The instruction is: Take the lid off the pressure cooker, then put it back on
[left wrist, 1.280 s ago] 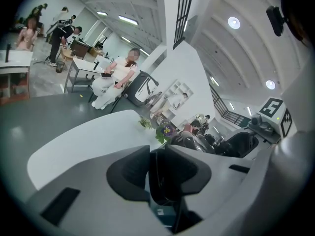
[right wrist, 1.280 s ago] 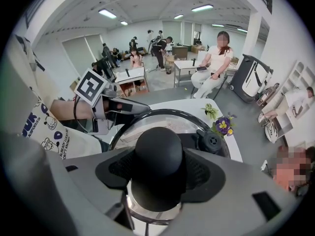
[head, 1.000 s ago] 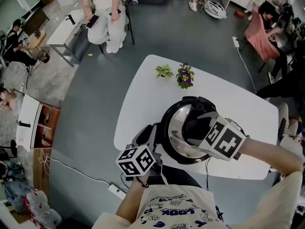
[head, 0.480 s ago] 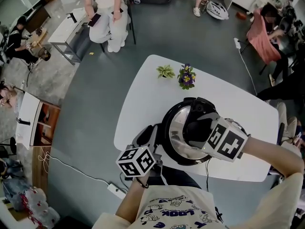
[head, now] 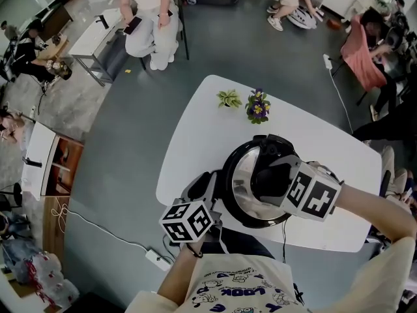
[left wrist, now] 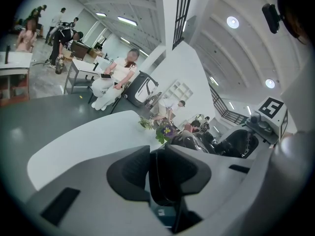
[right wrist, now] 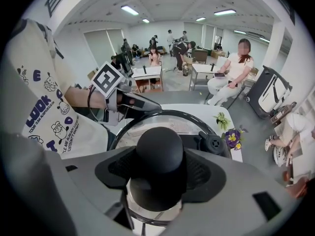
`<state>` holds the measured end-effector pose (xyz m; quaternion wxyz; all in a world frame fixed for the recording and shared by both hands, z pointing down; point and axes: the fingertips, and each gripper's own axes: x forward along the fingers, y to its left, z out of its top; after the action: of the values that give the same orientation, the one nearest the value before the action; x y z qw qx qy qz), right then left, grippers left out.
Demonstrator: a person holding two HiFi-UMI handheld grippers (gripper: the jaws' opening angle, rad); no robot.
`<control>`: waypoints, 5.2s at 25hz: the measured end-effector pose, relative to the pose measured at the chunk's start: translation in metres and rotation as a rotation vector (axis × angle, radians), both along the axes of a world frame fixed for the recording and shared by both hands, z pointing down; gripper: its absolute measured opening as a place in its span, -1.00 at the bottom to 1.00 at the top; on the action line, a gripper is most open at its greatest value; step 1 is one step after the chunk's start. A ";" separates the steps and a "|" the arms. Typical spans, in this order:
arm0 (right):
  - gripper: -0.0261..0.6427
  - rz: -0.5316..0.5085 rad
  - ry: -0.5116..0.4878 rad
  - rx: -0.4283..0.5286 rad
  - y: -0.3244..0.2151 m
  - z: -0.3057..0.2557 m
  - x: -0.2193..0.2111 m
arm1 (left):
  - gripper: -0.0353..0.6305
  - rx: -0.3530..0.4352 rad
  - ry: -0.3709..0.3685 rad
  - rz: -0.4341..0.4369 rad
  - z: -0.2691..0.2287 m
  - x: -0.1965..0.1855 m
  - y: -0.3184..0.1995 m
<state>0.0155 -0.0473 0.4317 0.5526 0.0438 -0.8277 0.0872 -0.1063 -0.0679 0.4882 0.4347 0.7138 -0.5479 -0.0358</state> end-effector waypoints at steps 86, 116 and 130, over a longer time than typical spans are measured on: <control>-0.35 0.683 -0.972 0.721 -0.075 -0.183 0.097 | -0.72 0.589 -0.402 0.070 -0.201 0.020 -0.068; -0.88 1.090 -0.897 0.904 -0.053 -0.168 0.129 | -0.85 0.687 -0.451 0.072 -0.226 0.054 -0.049; -0.88 1.103 -0.877 0.912 -0.052 -0.165 0.131 | -0.85 0.681 -0.443 0.080 -0.223 0.055 -0.049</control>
<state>0.1465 -0.0991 0.2672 -0.0133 0.6237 -0.7815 0.0107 -0.0517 -0.1164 0.2648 0.0460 0.8280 -0.5571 -0.0435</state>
